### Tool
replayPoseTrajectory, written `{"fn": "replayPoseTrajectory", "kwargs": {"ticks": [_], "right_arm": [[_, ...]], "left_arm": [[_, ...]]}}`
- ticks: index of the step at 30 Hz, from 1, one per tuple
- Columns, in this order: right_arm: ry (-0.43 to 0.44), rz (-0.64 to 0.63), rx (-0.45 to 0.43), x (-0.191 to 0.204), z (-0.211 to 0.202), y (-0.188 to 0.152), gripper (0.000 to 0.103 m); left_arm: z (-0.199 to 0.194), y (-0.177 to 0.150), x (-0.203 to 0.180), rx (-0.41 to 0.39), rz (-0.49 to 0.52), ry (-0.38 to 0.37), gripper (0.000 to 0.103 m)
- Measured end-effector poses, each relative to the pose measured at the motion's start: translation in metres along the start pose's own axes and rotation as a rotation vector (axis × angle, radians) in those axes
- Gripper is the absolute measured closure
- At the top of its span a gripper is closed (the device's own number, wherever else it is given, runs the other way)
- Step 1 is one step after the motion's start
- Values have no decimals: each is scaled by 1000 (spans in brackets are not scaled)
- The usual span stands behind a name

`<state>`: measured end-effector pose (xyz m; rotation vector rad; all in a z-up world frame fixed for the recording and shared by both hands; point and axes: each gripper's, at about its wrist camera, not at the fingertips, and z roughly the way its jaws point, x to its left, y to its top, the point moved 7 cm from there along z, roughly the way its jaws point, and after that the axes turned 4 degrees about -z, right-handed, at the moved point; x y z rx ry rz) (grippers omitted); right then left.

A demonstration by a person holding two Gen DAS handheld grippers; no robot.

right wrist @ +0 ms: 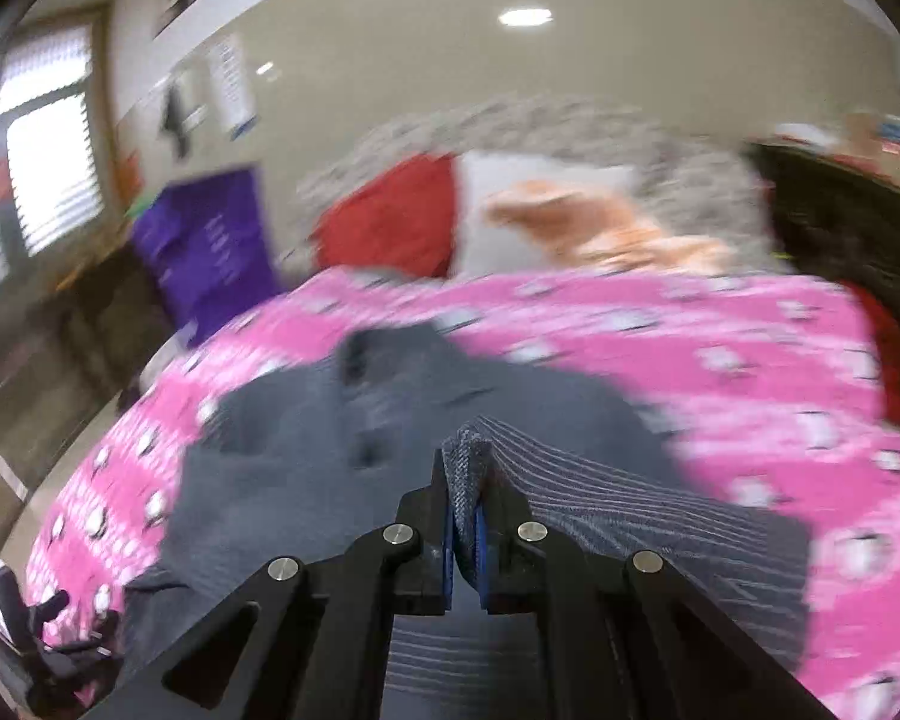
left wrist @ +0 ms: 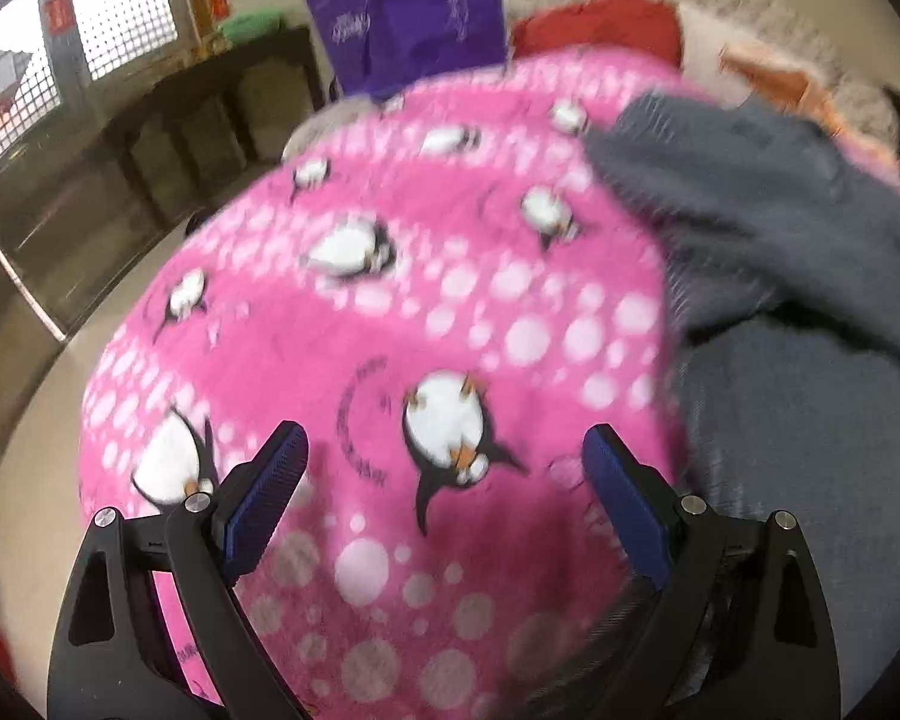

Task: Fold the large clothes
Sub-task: 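Fold the held side over the jacket front with the right gripper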

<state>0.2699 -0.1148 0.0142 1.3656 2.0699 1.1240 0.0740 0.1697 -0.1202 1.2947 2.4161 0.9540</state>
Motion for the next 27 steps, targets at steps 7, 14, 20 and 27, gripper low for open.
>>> {"fn": "replayPoseTrajectory", "kwargs": {"ticks": [7, 14, 20, 27], "right_arm": [[61, -184, 257, 97, 102, -86, 88], [27, -237, 149, 65, 32, -111, 21], [-128, -167, 251, -27, -13, -176, 24], [-113, -50, 254, -47, -19, -192, 18]], "left_arm": [[10, -3, 5, 38, -32, -47, 10], [2, 7, -1, 22, -26, -40, 10], [-47, 83, -46, -145, -12, -188, 10], [-26, 114, -192, 7, 202, -537, 10]]}}
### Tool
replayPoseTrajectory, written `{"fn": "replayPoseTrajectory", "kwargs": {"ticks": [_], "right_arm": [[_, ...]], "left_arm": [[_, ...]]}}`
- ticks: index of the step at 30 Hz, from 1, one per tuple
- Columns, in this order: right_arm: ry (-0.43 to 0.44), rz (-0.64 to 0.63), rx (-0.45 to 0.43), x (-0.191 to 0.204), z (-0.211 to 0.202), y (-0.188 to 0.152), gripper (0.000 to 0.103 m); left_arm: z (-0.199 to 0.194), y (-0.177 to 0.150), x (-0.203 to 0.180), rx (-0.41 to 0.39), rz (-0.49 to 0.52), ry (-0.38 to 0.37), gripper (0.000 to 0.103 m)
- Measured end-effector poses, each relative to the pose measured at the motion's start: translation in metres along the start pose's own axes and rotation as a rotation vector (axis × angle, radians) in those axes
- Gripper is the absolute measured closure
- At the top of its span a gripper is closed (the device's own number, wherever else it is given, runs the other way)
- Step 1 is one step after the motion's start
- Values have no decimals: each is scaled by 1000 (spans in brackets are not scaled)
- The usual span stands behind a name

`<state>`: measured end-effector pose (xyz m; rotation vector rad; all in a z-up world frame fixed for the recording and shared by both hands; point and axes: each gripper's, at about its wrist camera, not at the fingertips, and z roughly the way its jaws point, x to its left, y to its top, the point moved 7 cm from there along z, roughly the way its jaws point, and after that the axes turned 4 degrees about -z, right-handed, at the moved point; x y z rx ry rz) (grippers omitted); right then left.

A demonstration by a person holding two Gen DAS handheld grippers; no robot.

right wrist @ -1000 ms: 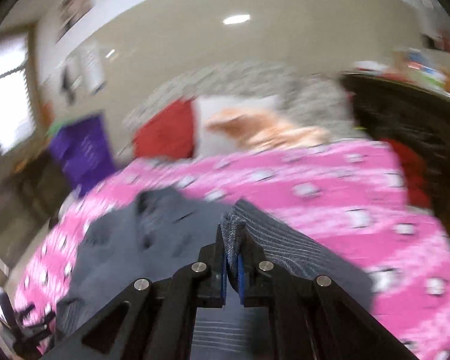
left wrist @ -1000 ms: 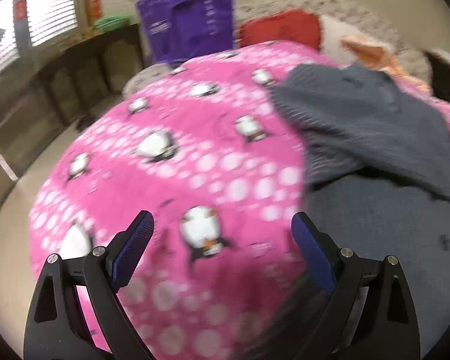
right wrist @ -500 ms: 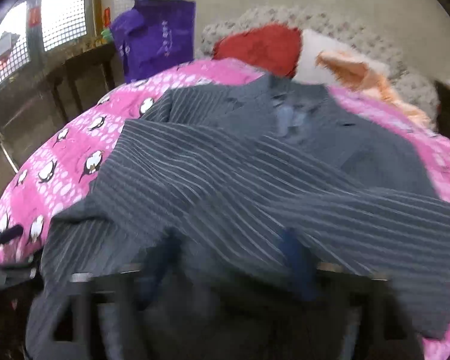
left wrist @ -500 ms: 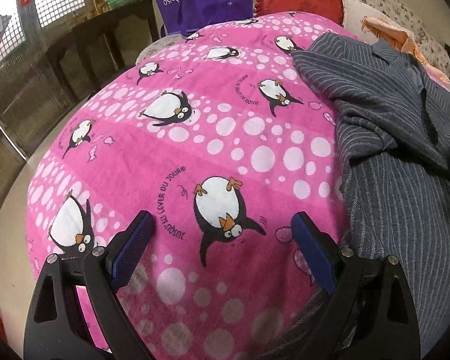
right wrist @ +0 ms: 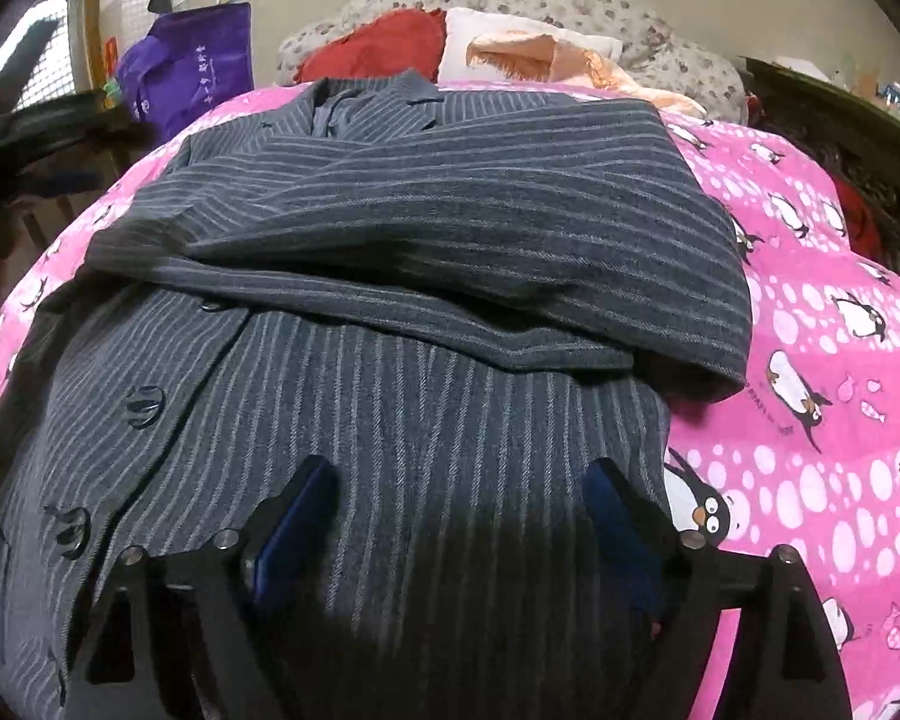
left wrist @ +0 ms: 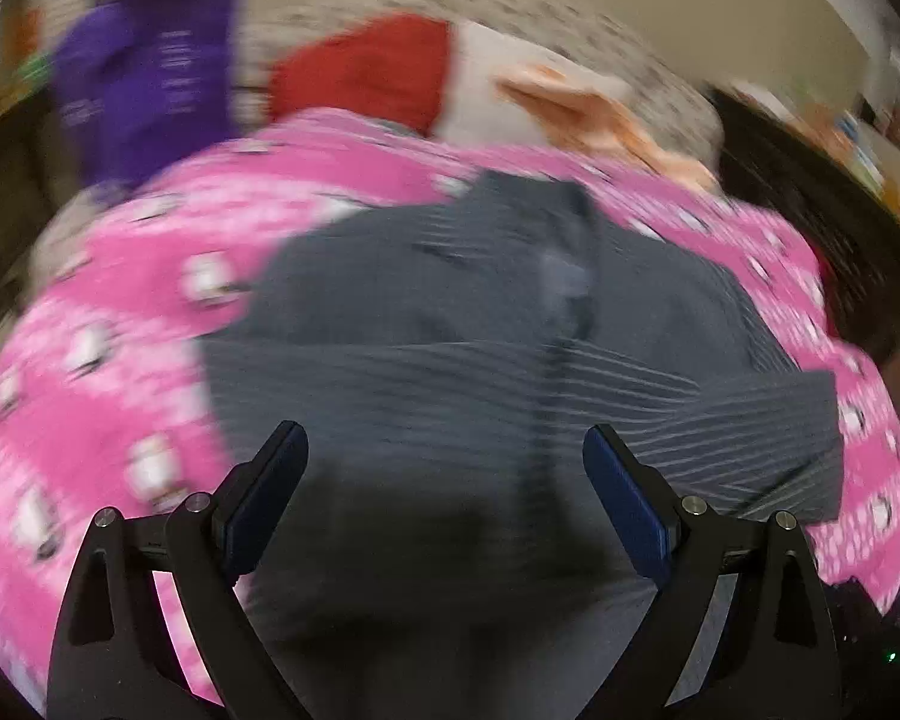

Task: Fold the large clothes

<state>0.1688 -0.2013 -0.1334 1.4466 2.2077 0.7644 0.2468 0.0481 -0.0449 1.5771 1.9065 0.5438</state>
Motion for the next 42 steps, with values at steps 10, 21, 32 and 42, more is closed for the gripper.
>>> {"fn": "replayPoseTrajectory", "kwargs": {"ticks": [10, 21, 32, 42], "right_arm": [[12, 12, -20, 3, -2, 3, 17], [11, 11, -20, 3, -2, 3, 16], [6, 9, -20, 3, -2, 3, 16], [8, 11, -20, 3, -2, 3, 15]], "left_arm": [[57, -24, -48, 191, 59, -229, 45], [-1, -2, -54, 22, 58, -244, 89], [-50, -15, 81, -105, -55, 23, 97], [-37, -27, 114, -80, -150, 101, 87]]}}
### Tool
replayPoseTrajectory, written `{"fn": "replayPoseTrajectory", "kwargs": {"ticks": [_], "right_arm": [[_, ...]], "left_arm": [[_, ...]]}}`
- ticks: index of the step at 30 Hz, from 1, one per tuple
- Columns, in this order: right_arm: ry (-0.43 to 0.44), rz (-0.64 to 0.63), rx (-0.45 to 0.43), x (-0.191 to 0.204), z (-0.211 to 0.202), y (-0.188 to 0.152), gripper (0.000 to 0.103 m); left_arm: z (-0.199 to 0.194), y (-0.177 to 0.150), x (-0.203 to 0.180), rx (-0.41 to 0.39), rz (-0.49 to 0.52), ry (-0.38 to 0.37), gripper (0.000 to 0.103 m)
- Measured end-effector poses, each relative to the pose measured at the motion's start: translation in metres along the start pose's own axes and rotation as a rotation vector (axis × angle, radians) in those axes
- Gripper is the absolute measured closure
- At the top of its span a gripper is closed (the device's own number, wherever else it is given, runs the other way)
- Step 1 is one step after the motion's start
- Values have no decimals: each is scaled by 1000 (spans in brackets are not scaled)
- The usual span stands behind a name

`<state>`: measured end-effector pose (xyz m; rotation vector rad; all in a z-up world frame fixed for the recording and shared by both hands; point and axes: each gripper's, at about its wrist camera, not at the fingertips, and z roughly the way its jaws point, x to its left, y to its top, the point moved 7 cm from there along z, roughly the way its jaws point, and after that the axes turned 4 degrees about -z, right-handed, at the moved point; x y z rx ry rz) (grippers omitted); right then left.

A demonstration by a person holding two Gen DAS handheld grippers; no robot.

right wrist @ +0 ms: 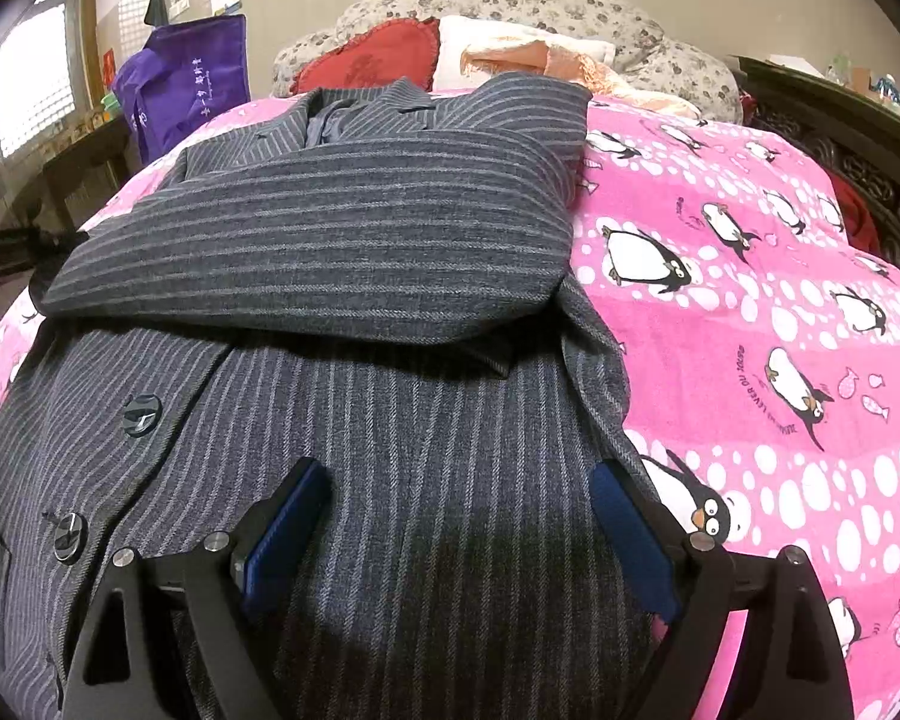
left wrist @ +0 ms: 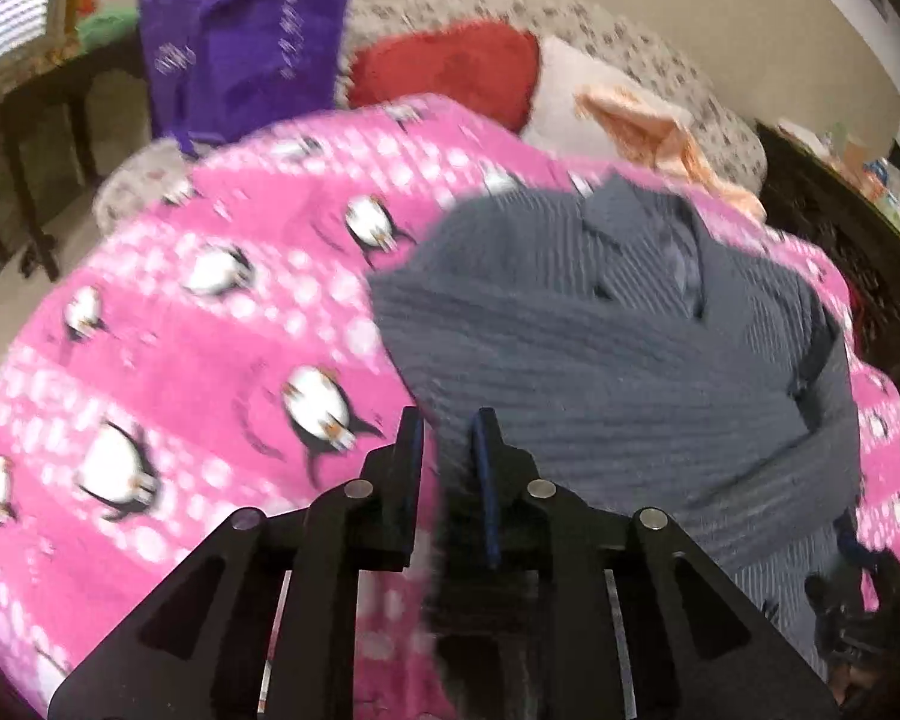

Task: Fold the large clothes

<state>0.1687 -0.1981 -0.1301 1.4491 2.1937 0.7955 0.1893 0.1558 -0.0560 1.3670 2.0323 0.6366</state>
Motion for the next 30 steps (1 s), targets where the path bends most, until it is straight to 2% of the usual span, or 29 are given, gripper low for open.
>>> {"fn": "replayPoseTrajectory", "kwargs": {"ticks": [4, 7, 10, 12, 13, 14, 15, 17, 19, 23, 25, 26, 27, 28, 30], "right_arm": [[0, 0, 0, 0, 0, 0, 14], [5, 9, 3, -1, -1, -1, 14], [19, 26, 1, -4, -5, 0, 15], [26, 55, -22, -9, -15, 2, 20], [35, 74, -42, -13, -21, 6, 27], [45, 98, -69, -18, -29, 11, 38], [48, 120, -98, -24, -36, 18, 45], [56, 138, -128, -32, -43, 37, 68], [94, 141, -136, -33, -38, 62, 77], [160, 55, -164, -11, -19, 103, 78], [157, 6, -107, -6, 8, 107, 79], [109, -15, -62, -12, 23, 101, 82], [39, 1, 10, -27, 41, 89, 82], [41, 52, 29, -40, 48, 79, 82], [78, 156, -2, -60, 44, 69, 82]], "left_arm": [[-11, 12, 13, -46, -32, 40, 87], [-19, 7, -5, -50, 11, -34, 86], [-16, -11, -42, -4, 128, -145, 86], [-1, -29, -54, 51, 203, -132, 86], [12, -39, -53, 75, 231, -86, 86], [22, -47, -50, 92, 233, -63, 87], [26, -51, -49, 84, 227, -61, 87], [23, -52, -50, 40, 221, -49, 87], [22, -51, -55, 32, 226, -29, 86], [18, -47, -57, 40, 202, -40, 86], [11, -42, -56, 40, 173, -65, 86], [7, -37, -56, 34, 159, -77, 86], [6, -36, -55, 35, 152, -81, 86], [7, -35, -55, 44, 146, -88, 86], [19, -40, -58, 102, 152, -102, 77]]}}
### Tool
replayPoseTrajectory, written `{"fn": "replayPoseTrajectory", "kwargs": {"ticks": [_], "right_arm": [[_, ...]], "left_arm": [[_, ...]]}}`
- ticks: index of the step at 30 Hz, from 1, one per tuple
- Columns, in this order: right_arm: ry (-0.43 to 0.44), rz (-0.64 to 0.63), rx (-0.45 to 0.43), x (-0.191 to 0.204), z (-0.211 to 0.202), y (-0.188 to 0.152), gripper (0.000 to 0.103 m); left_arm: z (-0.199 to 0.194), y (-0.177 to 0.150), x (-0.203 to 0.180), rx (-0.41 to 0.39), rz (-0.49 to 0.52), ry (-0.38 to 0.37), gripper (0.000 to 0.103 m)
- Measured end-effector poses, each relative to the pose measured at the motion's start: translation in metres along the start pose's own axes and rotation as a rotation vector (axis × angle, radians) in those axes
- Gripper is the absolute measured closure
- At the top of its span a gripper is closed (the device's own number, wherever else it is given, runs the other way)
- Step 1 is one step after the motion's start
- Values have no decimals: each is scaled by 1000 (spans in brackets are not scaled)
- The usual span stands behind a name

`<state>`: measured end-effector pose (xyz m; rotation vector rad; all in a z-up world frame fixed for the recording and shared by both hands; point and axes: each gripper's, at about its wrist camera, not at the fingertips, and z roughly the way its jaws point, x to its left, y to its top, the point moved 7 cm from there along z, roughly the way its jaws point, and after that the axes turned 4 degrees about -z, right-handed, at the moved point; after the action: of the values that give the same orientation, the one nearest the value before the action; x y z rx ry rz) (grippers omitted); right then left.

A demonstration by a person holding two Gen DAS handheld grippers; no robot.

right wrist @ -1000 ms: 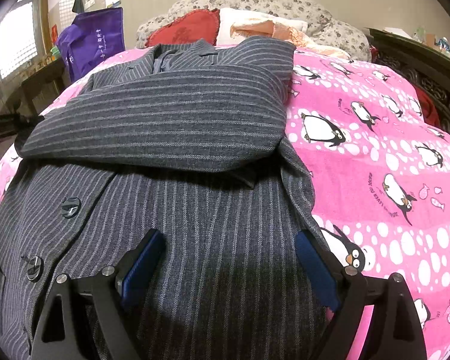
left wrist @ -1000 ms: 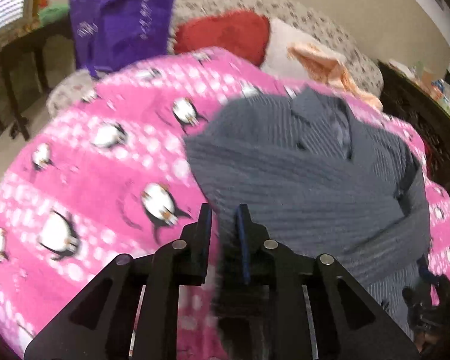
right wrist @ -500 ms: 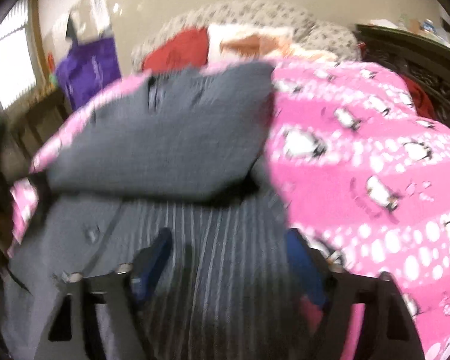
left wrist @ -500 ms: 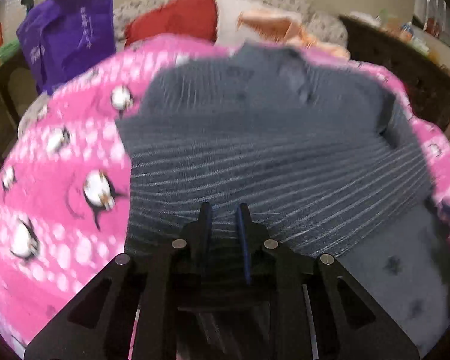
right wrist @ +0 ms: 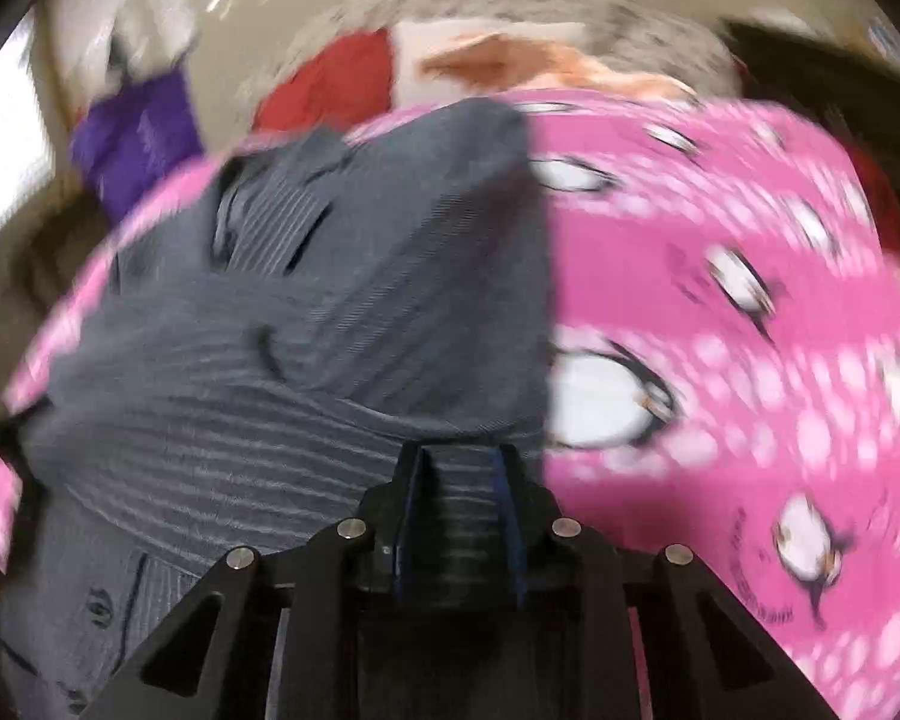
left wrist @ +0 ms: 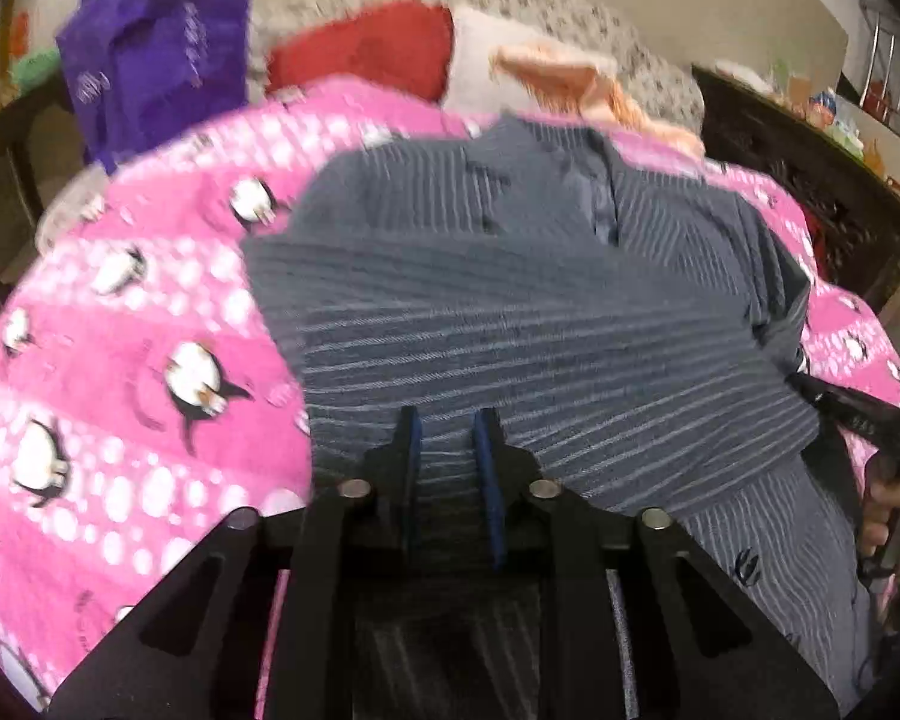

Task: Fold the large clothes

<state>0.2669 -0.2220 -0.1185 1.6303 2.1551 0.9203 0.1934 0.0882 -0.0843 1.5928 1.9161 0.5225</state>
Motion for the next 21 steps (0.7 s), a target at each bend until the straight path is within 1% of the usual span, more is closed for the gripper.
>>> {"fn": "replayPoseTrajectory", "kwargs": {"ticks": [1, 3, 4, 5, 6, 7, 8, 9, 10, 11, 12, 13, 14, 15, 16, 17, 19, 21], "right_arm": [[-23, 18, 10, -7, -2, -3, 79], [-22, 59, 19, -16, -7, -5, 79], [-55, 58, 11, -19, -14, -2, 79], [-84, 42, -16, -18, -21, 5, 79], [-76, 28, -54, -14, -30, 16, 79], [-36, 23, -86, -4, -38, 29, 79], [6, 11, -99, 5, -42, 39, 79], [37, -28, -94, 19, -43, 52, 78], [33, -60, -92, 26, -42, 59, 65], [15, -90, -90, 30, -40, 65, 40], [-5, -109, -71, 32, -33, 69, 33], [-12, -138, -36, 35, -23, 71, 32], [-14, -170, 0, 37, -14, 69, 36], [-34, -200, 44, 36, -3, 66, 48], [-41, -209, 69, 33, 4, 63, 82], [-29, -184, 67, 25, 7, 64, 93], [-55, -115, 7, 3, 5, 76, 98], [-64, -10, -29, -23, 4, 83, 98]], "left_arm": [[8, -4, -2, 21, 16, 5, 76], [10, -7, -8, -12, 60, 41, 75], [11, -8, -10, -24, 71, 50, 69], [11, -11, -14, -41, 83, 55, 63], [12, -13, -18, -58, 105, 68, 61], [13, -16, -21, -64, 130, 89, 60], [14, -16, -24, -65, 150, 113, 59], [15, -16, -25, -67, 160, 127, 59], [15, -16, -25, -66, 158, 128, 59], [15, -16, -23, -65, 145, 115, 59], [16, -15, -20, -62, 123, 92, 59], [16, -15, -16, -60, 99, 67, 59], [15, -14, -14, -60, 77, 44, 59], [15, -14, -12, -62, 63, 27, 59], [14, -14, -12, -63, 56, 18, 59], [13, -14, -11, -64, 49, 10, 59], [13, -15, -11, -65, 40, -3, 59], [13, -15, -12, -64, 36, -6, 59]]}}
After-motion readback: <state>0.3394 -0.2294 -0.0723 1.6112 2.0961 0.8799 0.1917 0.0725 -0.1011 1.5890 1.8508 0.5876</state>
